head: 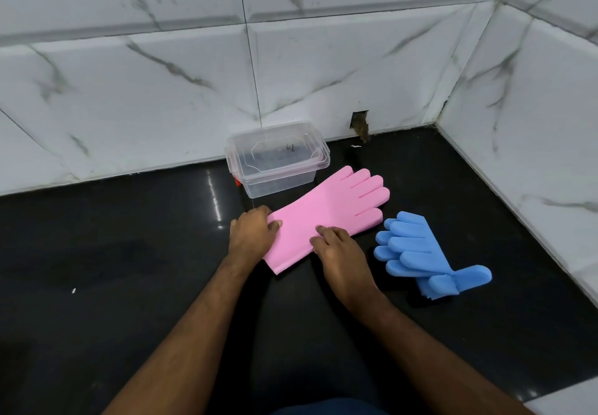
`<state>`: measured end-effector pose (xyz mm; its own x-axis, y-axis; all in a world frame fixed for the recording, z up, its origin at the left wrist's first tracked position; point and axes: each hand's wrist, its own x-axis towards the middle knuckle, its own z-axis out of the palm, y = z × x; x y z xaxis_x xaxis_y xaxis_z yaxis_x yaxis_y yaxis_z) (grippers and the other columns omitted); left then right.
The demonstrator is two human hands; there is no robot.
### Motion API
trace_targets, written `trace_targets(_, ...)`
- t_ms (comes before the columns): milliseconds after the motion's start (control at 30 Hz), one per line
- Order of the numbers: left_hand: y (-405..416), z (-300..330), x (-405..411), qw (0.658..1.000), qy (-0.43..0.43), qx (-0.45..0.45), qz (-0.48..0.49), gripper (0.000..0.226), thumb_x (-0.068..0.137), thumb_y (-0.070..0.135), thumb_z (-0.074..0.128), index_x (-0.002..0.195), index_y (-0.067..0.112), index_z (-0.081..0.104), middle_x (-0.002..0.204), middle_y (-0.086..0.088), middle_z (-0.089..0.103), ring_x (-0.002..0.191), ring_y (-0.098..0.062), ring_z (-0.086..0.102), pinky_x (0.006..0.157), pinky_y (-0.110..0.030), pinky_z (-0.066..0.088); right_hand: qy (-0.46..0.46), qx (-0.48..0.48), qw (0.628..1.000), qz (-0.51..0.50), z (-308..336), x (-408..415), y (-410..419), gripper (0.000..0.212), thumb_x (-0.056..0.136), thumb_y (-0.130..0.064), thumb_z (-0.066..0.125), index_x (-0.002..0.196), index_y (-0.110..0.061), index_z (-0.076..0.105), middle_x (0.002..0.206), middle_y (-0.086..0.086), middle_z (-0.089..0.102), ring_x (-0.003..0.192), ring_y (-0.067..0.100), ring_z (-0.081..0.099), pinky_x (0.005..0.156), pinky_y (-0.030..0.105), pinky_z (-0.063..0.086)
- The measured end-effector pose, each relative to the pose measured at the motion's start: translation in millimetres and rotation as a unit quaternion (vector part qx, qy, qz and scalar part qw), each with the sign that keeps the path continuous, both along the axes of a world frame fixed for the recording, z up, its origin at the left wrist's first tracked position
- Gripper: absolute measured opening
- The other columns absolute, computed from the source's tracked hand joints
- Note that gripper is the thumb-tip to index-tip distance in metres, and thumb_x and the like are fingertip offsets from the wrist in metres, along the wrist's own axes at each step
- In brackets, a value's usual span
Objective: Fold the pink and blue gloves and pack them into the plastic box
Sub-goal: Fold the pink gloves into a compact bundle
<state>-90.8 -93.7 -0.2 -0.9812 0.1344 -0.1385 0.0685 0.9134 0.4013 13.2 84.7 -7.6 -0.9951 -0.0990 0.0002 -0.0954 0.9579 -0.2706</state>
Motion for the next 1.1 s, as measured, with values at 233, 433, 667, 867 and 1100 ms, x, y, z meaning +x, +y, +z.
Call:
trace_targets(233,-25.3,14.2,28.8,0.978,-0.171,0.115,0.019,0.012,0.085,0.024,0.069,0.092,0.018,0.062,0.091,0.002,0.067,0.076,-0.010,0.062,0.057,-0.026,0.045,0.027,-0.043,0.999,-0.007,-8.3,22.4,2.7,0.055,0.099,0.000,0.046,0.150,-0.020,0.046,0.162,0.001,0.036,0.152,0.018,0.026,0.121,0.036,0.028)
trace_targets(433,-18.9,13.7,76.1,0.837,-0.301,0.419,0.182,0.030,0.096,0.008,0.062,0.120,0.013,0.045,0.093,-0.015,0.074,0.056,-0.020,0.072,0.053,-0.033,0.062,-0.012,-0.069,0.993,0.097,-18.6,66.6,15.1,0.068,0.094,-0.003,0.044,0.157,-0.025,0.033,0.164,-0.001,0.030,0.153,0.015,0.021,0.124,0.034,0.023)
trace_targets(667,-11.4,8.0,104.2,0.683,-0.330,0.610,0.231,0.030,0.100,-0.008,0.045,0.111,0.020,0.045,0.094,-0.021,0.070,0.063,-0.028,0.076,0.054,-0.036,0.062,0.009,-0.079,0.990,0.113,-19.1,87.9,24.7,0.074,0.092,-0.048,0.051,0.158,-0.030,0.023,0.162,-0.010,0.029,0.149,0.006,0.025,0.117,0.028,0.024)
trace_targets(867,-20.5,12.8,115.5,0.719,-0.362,0.576,0.140,0.025,0.098,-0.005,0.047,0.105,0.013,0.062,0.102,-0.022,0.075,0.079,-0.035,0.078,0.063,-0.038,0.064,0.126,-0.212,0.969,0.011,-16.7,84.1,23.8,0.046,0.077,0.001,0.077,0.118,-0.020,0.073,0.122,-0.005,0.072,0.115,0.012,0.062,0.095,0.039,0.054)
trace_targets(1100,-41.6,24.6,115.7,0.808,-0.335,0.479,-0.070,0.062,0.081,0.005,0.041,0.131,0.031,0.066,0.118,-0.016,0.074,0.104,-0.035,0.074,0.084,-0.039,0.056,0.056,-0.297,0.953,0.034,-6.0,94.9,45.0,0.024,0.092,-0.011,0.073,0.110,-0.026,0.072,0.105,-0.016,0.073,0.096,0.002,0.067,0.086,0.026,0.053)
